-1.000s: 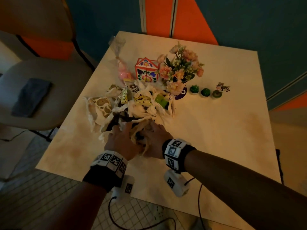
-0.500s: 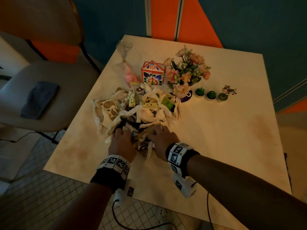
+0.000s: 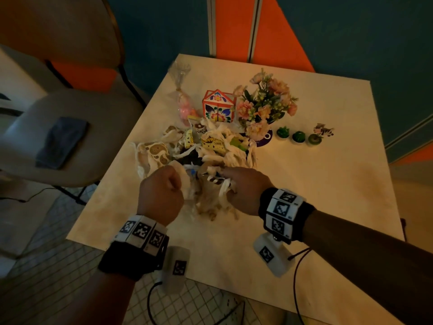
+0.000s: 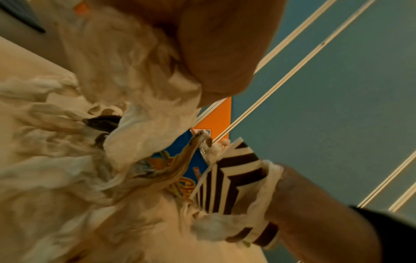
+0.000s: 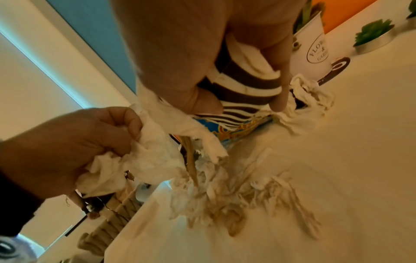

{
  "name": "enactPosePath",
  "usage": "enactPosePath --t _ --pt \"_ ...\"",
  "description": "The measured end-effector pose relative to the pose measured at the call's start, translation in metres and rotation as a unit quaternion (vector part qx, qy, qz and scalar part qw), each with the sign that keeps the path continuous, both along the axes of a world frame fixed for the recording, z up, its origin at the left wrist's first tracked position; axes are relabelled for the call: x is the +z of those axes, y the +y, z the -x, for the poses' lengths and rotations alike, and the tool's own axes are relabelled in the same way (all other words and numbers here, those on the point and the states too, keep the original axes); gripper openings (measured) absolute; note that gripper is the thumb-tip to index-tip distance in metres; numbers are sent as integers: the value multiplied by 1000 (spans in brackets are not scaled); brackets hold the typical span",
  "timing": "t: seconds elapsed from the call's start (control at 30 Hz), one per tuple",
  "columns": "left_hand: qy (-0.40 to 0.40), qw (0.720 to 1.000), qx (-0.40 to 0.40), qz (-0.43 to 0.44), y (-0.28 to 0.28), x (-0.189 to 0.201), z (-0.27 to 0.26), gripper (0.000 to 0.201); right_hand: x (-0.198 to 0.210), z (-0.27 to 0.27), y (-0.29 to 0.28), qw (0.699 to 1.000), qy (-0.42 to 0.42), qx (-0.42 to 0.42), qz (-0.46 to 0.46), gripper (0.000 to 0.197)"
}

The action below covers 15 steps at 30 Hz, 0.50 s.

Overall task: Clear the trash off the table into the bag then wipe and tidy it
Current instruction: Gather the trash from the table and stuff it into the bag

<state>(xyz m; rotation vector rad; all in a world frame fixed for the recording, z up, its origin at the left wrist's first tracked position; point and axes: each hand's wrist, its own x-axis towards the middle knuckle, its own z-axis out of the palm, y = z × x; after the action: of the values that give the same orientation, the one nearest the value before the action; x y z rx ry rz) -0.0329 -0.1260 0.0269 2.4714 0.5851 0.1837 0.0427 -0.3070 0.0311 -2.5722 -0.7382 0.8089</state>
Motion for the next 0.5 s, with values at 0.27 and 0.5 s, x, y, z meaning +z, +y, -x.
enactPosePath --t 0.27,0.5 --pt "-60 995 9 82 -15 16 -6 21 12 2 -35 995 -6 -67 -70 22" --pt "-109 988 42 105 -20 21 -11 24 17 0 -75 975 -43 -163 -144 39"
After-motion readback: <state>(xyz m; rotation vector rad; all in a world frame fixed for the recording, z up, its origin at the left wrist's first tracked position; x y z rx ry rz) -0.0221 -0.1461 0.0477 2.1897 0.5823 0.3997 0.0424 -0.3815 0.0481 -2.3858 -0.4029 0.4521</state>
